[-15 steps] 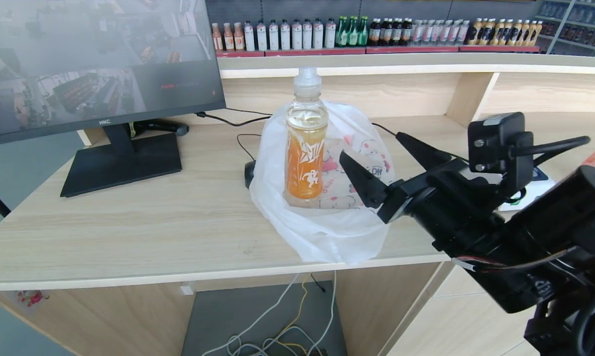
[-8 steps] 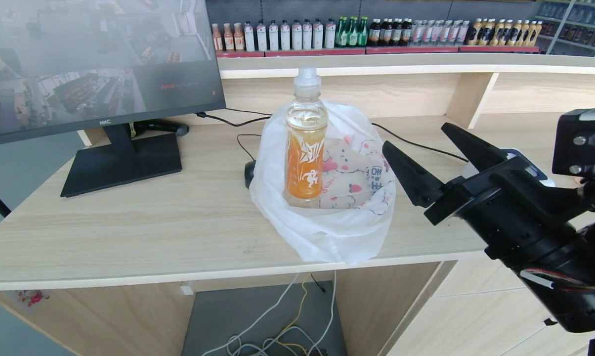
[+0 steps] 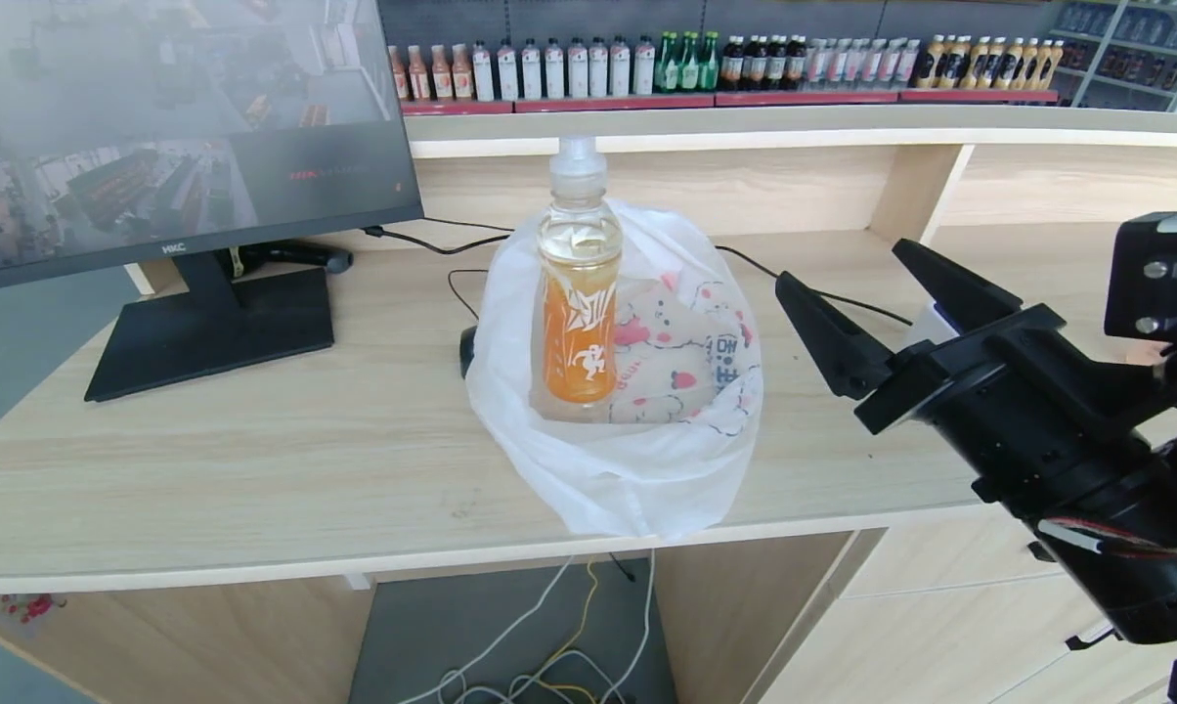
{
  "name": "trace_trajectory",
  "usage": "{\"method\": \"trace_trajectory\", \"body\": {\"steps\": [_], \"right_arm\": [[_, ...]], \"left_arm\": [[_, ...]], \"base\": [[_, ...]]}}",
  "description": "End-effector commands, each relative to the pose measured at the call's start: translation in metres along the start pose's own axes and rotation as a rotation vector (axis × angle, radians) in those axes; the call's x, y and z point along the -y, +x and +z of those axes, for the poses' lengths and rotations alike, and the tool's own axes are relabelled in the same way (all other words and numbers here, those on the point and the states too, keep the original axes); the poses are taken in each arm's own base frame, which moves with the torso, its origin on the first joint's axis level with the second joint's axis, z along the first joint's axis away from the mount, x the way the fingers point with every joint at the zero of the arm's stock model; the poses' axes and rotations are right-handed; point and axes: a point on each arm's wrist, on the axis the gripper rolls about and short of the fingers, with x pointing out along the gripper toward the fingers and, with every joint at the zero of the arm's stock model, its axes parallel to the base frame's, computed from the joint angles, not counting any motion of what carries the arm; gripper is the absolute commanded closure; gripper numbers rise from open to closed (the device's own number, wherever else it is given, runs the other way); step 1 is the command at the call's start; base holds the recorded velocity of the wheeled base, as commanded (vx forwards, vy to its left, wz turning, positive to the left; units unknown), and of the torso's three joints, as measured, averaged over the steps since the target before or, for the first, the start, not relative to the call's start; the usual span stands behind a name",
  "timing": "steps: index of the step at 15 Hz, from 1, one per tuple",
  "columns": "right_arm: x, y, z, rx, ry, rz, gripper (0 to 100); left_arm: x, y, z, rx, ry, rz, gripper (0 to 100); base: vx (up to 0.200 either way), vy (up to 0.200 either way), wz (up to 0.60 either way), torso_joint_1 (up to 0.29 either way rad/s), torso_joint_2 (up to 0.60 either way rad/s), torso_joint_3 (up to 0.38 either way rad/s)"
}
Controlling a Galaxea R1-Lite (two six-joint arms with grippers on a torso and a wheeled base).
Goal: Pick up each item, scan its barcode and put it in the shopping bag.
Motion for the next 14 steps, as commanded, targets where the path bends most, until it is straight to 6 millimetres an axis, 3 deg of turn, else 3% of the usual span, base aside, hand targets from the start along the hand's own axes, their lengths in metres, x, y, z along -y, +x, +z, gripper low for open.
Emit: {"method": "trace_trajectory", "body": {"steps": [1,14], "right_arm": [[-0.0007,0.0006,-0.0034,-0.01,-0.002,0.002,0],[-0.0001,-0.0076,-0.0126,-0.059,-0.014,0.007,0]], "left_arm": [[0.0,0.0,0.0,0.0,-0.001,0.0,0],[0.0,0.0,0.0,0.0,-0.003,0.001,0]], "base": [[0.0,-0.2,0.0,0.017,0.01,-0.002],[0.0,-0.2,0.0,0.001,0.0,0.001]]}}
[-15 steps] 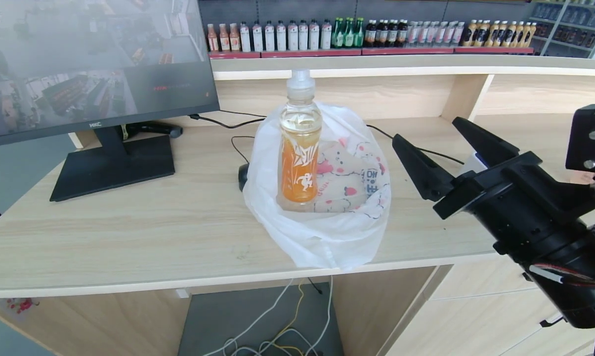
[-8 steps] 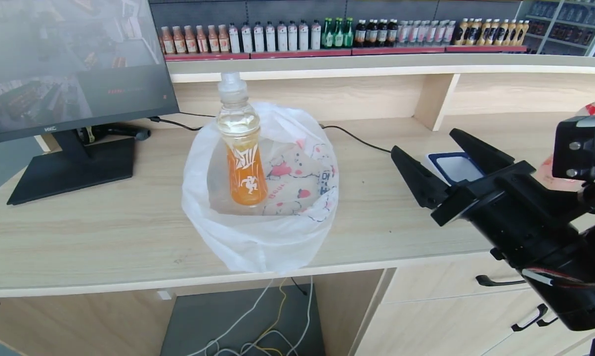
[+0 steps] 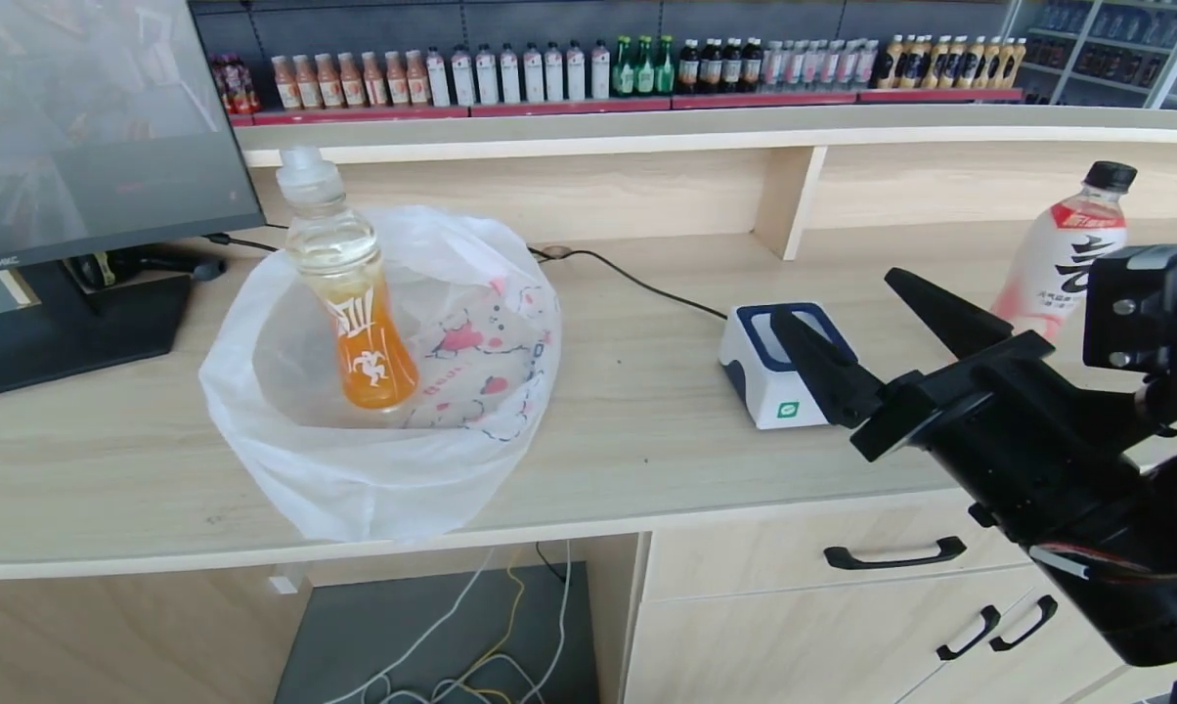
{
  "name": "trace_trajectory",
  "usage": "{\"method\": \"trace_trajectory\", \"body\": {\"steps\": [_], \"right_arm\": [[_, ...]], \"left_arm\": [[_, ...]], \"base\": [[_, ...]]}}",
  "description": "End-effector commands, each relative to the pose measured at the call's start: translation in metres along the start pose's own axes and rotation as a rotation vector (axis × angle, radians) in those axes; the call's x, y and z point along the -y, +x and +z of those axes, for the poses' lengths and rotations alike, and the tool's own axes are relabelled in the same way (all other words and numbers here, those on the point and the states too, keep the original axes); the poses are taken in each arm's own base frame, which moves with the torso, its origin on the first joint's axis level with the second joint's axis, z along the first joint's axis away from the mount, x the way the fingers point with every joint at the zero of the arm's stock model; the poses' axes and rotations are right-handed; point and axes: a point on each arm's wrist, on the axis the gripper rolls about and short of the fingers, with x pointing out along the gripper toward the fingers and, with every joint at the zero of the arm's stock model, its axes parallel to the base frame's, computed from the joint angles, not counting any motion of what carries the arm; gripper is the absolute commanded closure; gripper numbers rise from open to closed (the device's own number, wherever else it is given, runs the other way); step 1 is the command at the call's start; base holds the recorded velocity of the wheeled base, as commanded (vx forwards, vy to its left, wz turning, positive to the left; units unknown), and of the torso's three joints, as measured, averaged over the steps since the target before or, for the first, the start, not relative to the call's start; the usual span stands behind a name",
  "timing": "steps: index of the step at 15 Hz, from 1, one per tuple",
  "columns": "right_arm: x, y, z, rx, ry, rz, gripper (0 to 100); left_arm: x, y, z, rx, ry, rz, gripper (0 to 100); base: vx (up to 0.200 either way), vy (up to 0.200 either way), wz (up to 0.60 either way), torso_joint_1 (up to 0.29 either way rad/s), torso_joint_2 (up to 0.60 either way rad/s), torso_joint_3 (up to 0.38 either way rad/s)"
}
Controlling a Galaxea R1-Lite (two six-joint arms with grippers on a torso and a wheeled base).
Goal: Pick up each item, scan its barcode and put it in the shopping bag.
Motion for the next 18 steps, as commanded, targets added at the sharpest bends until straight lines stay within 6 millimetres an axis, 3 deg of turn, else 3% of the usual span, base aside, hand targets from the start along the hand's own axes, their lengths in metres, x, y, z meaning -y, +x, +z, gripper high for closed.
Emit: {"method": "trace_trajectory", "body": {"steps": [1,16,18], "right_arm": [[0.0,-0.002,-0.002,-0.009,-0.003,-0.001,0],[0.002,-0.007,-0.009,-0.048,-0.012,-0.002,0],[0.015,-0.006,-0.014,-0.065,-0.033,-0.055,0]], "left_arm": [[0.0,0.0,0.0,0.0,-0.001,0.001,0],[0.0,0.0,0.0,0.0,-0.001,0.001,0],[0.0,0.0,0.0,0.0,0.004,-0.001,0]], "base": [[0.0,-0.2,0.0,0.007,0.0,0.012],[0.0,-0.2,0.0,0.002,0.0,0.001],[0.0,-0.2,0.0,0.0,0.0,0.005]]}}
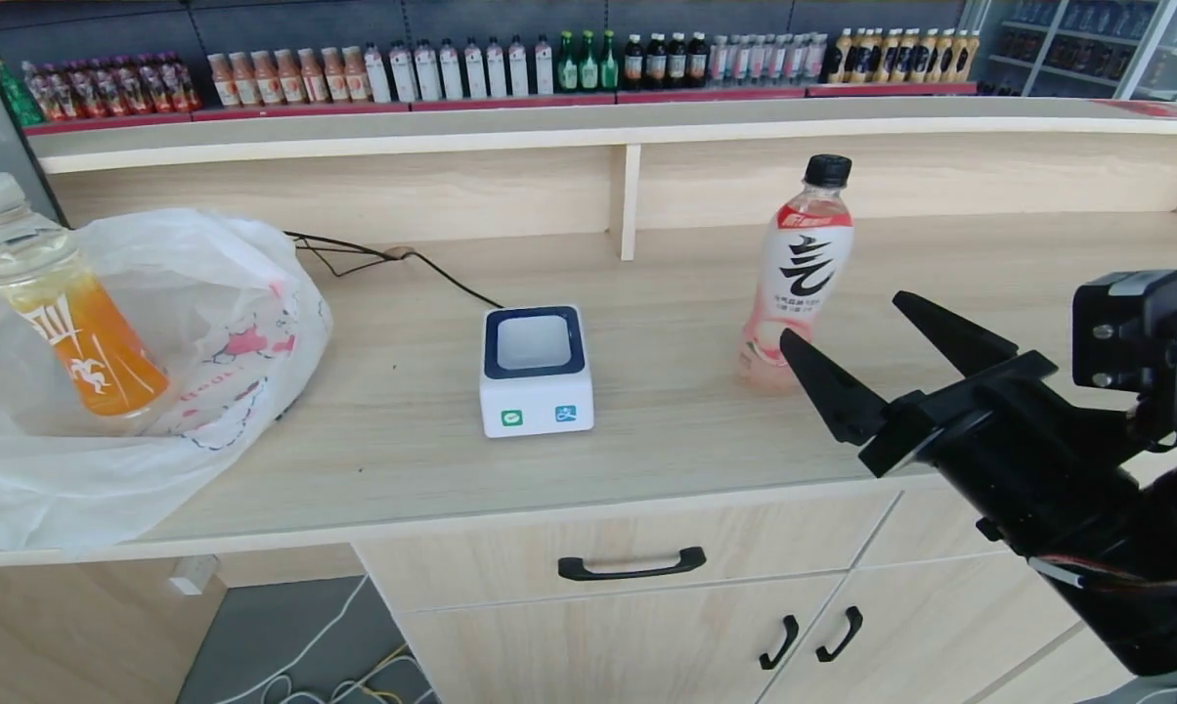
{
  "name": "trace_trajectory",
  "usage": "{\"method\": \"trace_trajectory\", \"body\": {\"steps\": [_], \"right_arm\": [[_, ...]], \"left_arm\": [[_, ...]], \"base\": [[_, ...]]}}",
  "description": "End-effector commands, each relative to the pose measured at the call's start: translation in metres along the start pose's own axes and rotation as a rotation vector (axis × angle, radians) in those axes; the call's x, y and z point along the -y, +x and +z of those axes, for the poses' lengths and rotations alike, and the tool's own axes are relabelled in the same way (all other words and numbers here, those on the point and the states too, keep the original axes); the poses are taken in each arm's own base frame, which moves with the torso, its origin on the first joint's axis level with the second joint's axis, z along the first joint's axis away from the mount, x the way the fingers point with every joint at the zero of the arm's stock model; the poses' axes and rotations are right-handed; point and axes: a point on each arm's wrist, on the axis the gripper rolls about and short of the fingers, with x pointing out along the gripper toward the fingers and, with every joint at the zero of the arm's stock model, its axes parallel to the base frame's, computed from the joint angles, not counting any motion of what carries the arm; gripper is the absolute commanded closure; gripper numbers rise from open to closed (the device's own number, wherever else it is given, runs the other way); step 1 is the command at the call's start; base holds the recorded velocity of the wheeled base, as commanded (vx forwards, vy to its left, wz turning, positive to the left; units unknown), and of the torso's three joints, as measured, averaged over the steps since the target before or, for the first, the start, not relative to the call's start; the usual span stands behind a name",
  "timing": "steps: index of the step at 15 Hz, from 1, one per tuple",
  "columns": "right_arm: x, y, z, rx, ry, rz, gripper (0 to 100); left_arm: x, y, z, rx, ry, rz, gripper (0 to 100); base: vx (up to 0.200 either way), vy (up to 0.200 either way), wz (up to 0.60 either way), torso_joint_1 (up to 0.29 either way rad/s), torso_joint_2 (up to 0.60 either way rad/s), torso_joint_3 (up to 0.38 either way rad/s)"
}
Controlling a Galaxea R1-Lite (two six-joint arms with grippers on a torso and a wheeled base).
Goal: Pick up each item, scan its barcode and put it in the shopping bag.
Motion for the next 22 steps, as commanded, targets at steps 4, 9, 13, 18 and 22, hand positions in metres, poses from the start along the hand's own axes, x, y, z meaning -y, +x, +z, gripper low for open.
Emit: {"method": "trace_trajectory", "body": {"steps": [4,9,13,18,22], "right_arm": [[0.007,0.004,-0.01,-0.032,-0.021,-0.03,0],[0.006,0.019,-0.02,-0.045,-0.024,-0.039,0],[0.004,0.025,-0.037,-0.097,-0.035,-0.034,0],[0.014,0.045,-0.038,-0.125,-0.01,-0.073,0],[0.026,0.074,-0.03,-0.143,0.006,-0.113,0]], "left_arm": [[0.0,0.0,0.0,0.0,0.0,0.001,0],[0.0,0.0,0.0,0.0,-0.001,0.0,0],[0.0,0.0,0.0,0.0,-0.001,0.0,0],[0.0,0.0,0.0,0.0,-0.001,0.0,0],[0.0,0.0,0.0,0.0,-0.001,0.001,0]], "base": [[0.0,0.0,0.0,0.0,0.0,0.0],[0.0,0.0,0.0,0.0,0.0,0.0],[0.0,0.0,0.0,0.0,0.0,0.0],[0.0,0.0,0.0,0.0,0.0,0.0],[0.0,0.0,0.0,0.0,0.0,0.0]]}}
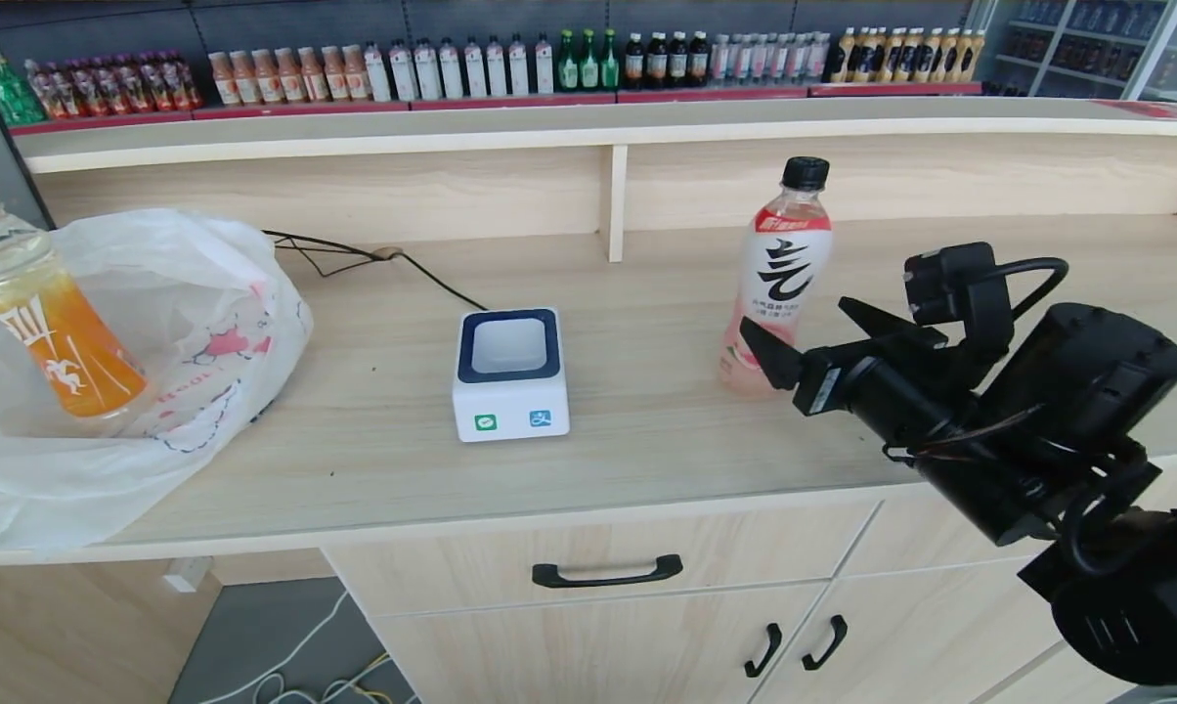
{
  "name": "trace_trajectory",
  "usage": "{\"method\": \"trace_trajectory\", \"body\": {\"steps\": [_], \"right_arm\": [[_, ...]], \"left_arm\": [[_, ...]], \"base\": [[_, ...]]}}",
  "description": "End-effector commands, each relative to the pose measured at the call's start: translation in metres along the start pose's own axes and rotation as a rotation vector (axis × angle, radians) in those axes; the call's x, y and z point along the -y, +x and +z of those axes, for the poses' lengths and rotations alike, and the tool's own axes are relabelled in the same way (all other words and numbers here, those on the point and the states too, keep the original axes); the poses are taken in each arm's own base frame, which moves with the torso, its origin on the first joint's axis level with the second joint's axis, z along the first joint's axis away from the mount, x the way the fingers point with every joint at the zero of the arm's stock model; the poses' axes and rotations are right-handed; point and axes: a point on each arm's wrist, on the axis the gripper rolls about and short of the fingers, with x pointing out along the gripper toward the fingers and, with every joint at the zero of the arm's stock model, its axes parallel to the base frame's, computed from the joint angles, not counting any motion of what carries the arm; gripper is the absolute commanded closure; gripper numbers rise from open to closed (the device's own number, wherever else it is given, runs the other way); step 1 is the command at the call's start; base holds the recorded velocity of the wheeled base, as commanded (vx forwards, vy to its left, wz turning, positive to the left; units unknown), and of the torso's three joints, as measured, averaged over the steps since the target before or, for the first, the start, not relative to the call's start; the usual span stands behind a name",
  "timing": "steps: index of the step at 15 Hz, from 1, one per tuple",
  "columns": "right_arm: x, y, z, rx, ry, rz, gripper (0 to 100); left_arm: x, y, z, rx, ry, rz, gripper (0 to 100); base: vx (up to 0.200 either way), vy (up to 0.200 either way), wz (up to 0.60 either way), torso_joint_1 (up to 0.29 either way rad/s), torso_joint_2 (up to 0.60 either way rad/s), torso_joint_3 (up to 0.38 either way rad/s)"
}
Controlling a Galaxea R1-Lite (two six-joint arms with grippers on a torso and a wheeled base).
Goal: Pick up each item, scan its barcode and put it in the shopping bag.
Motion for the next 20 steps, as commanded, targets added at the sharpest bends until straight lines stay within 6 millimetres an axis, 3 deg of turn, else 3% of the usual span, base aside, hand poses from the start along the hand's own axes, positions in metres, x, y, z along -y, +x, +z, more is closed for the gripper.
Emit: {"method": "trace_trajectory", "body": {"steps": [1,9,12,20], "right_arm": [[0.004,0.01,0.005,0.008,0.003,-0.018,0],[0.001,0.047,-0.008,-0.011,-0.002,-0.008,0],[0.003,0.06,-0.002,0.011,-0.008,-0.027,0],[0.002,0.066,0.0,0.014,-0.022,-0.03,0]], "left_arm": [[0.0,0.0,0.0,0.0,0.0,0.001,0],[0.0,0.0,0.0,0.0,0.0,0.001,0],[0.0,0.0,0.0,0.0,0.0,0.0,0],[0.0,0.0,0.0,0.0,0.0,0.001,0]], "base": [[0.0,0.0,0.0,0.0,0.0,0.0],[0.0,0.0,0.0,0.0,0.0,0.0],[0.0,0.0,0.0,0.0,0.0,0.0],[0.0,0.0,0.0,0.0,0.0,0.0]]}}
